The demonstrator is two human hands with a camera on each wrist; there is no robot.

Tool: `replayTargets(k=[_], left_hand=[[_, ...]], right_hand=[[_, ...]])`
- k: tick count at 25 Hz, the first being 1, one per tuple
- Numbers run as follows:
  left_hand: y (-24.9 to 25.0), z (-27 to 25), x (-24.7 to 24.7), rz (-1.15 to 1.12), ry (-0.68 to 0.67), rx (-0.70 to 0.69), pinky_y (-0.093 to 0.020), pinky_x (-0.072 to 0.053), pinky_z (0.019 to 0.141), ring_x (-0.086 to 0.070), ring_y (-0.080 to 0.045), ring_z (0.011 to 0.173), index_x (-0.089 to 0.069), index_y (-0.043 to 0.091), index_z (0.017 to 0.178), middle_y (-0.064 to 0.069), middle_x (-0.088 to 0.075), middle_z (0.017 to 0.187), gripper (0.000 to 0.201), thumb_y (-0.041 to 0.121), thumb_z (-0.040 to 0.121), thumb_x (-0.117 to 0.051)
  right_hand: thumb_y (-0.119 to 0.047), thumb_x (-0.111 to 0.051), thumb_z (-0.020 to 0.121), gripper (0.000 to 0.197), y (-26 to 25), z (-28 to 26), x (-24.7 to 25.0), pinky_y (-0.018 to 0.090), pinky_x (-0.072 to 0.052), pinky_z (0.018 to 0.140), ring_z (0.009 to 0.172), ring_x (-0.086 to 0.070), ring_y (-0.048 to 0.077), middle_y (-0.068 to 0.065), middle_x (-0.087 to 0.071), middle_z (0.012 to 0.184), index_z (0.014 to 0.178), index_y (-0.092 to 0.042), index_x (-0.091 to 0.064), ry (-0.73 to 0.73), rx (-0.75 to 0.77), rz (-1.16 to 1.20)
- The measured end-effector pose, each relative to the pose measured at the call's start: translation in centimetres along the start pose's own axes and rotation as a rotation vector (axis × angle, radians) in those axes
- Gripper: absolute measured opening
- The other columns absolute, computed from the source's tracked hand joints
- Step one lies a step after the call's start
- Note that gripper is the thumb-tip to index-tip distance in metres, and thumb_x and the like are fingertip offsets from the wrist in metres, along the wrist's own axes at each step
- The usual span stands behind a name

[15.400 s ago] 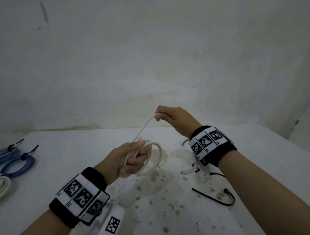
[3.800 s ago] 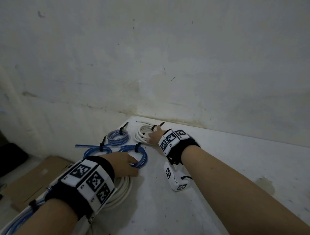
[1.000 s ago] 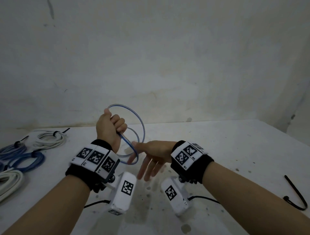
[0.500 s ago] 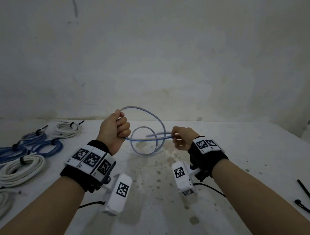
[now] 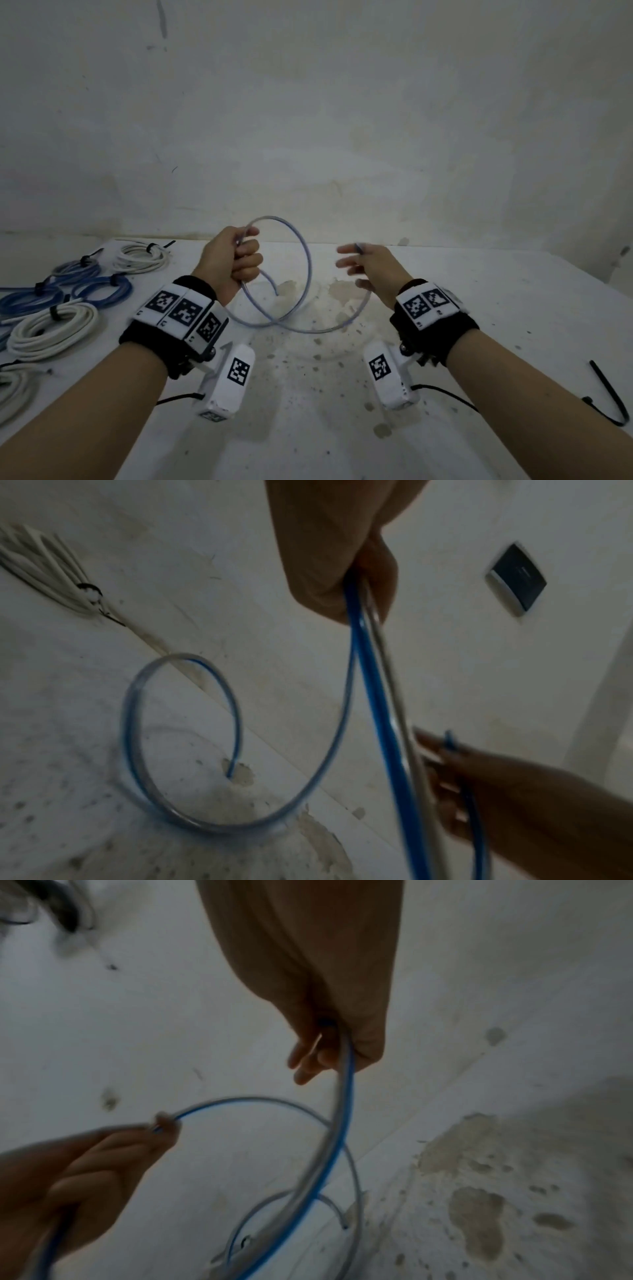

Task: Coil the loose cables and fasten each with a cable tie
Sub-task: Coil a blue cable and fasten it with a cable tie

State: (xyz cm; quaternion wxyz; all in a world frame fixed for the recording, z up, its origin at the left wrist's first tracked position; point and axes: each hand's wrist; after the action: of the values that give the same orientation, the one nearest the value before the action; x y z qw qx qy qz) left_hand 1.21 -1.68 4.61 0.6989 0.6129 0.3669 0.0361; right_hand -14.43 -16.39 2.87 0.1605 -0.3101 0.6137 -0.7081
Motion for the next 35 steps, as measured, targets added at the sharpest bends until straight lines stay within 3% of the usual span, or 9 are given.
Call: replayTargets(k=[4,7,9,13,17,20,24,29,35], left_hand=[[0.1,-1.6,-2.0,0.548,-0.276,0.051,-0.014,-0.016,0.035,-0.019,-0.003,0.035,-0.063,0.017,0.083,0.011,-0.024,0.046,0.03,0.022,0.097,-0.037],[0.7,-2.1,-2.3,0.629,-0.229,-0.114,-0.014,-0.02,0.04,-0.022,-0.005,0.039,-0.067,0.018,0.079,0.011,-0.024,0.046,0.035,0.027,0.097,-0.039],[0.4,-2.3,-2.0,0.517,-0.177,-0.159,-0.017,-0.033,0.049,-0.034,-0.006,0.041,-0.063,0.015,0.082,0.01,-0.03,0.045,0.034,0.028,0.097,-0.035],[-1.6,-2.5,-2.3,0.233,-0.169,-0.185,-0.029,-0.051,0.065,-0.049,-0.006,0.043,-0.052,0.013,0.08,0.009,-0.039,0.046,0.03,0.018,0.099,-0.029],[-0.2,-1.6,-3.0,0.364,-0.218,-0.124,-0.013,-0.026,0.037,-0.023,-0.001,0.033,-0.054,0.014,0.079,0.01,-0.029,0.044,0.03,0.022,0.099,-0.034],[0.6,-1.2,-3.4,0.571,-0.281,-0.138,-0.016,-0.03,0.046,-0.028,-0.005,0.038,-0.056,0.015,0.075,0.01,-0.029,0.047,0.034,0.028,0.098,-0.034],[-0.9,-1.1,-4.1,0.318,-0.285,-0.16,-0.031,-0.05,0.076,-0.055,-0.01,0.052,-0.052,0.013,0.077,0.008,-0.043,0.048,0.034,0.025,0.099,-0.03],[-0.6,-0.2,-3.5,0.399,-0.272,-0.174,-0.017,-0.041,0.044,-0.026,-0.004,0.033,-0.05,0.012,0.074,0.011,-0.028,0.041,0.034,0.021,0.1,-0.03],[-0.1,-0.1,-3.1,0.715,-0.234,-0.129,-0.017,-0.025,0.042,-0.019,-0.005,0.038,-0.029,0.016,0.06,0.012,-0.024,0.043,0.037,0.015,0.097,-0.025]], right_hand=[[-0.008,-0.04,0.097,0.033,-2.5,-1.6,-2.4,0.013,-0.036,0.086,0.102,-0.053,0.005,0.0,-0.062,0.109,0.125,-0.014,-0.058,-0.075,0.787,-0.414],[-0.012,-0.037,0.099,0.025,-3.6,-1.9,-2.9,0.011,-0.039,0.064,0.063,-0.051,-0.002,-0.013,-0.052,0.073,0.111,-0.008,-0.058,-0.125,0.786,-0.461],[-0.013,-0.036,0.099,0.022,-3.7,-0.6,-2.2,0.011,-0.034,0.053,0.051,-0.046,-0.002,-0.014,-0.044,0.067,0.098,-0.008,-0.057,0.129,0.714,-0.268],[-0.016,-0.034,0.101,0.025,-3.4,0.4,-1.1,0.021,-0.041,0.058,0.053,-0.047,-0.001,0.003,-0.053,0.071,0.103,-0.012,-0.059,0.29,0.487,0.076],[-0.026,-0.036,0.096,0.04,-2.5,-0.7,-1.2,0.038,-0.039,0.089,0.11,-0.053,0.025,0.014,-0.051,0.131,0.133,-0.024,-0.05,0.306,1.005,-0.72],[-0.009,-0.041,0.094,0.037,-3.1,-0.8,-0.9,0.035,-0.049,0.08,0.09,-0.06,0.023,0.009,-0.063,0.11,0.129,-0.012,-0.053,0.023,1.05,-0.774],[-0.016,-0.036,0.099,0.026,-2.8,0.7,-0.5,0.035,-0.045,0.066,0.059,-0.048,0.01,-0.009,-0.053,0.07,0.11,-0.005,-0.057,0.289,0.765,-0.411],[-0.024,-0.036,0.091,0.044,-2.0,1.9,-1.4,0.04,-0.047,0.079,0.094,-0.062,0.028,0.014,-0.062,0.115,0.13,-0.013,-0.053,0.32,1.157,-0.83],[-0.004,-0.029,0.081,0.043,-2.0,2.3,-2.7,0.022,-0.019,0.057,0.047,-0.049,0.017,-0.005,-0.058,0.06,0.112,-0.012,-0.057,0.212,1.434,-1.199]])
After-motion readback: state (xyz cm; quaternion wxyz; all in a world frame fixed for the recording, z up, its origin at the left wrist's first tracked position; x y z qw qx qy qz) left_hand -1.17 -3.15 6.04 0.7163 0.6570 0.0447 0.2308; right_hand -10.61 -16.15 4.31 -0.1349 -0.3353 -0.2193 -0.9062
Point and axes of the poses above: each hand's wrist, its own z-axis towards the middle knuckle, its own x-axis out of the back of the hand, y = z × x
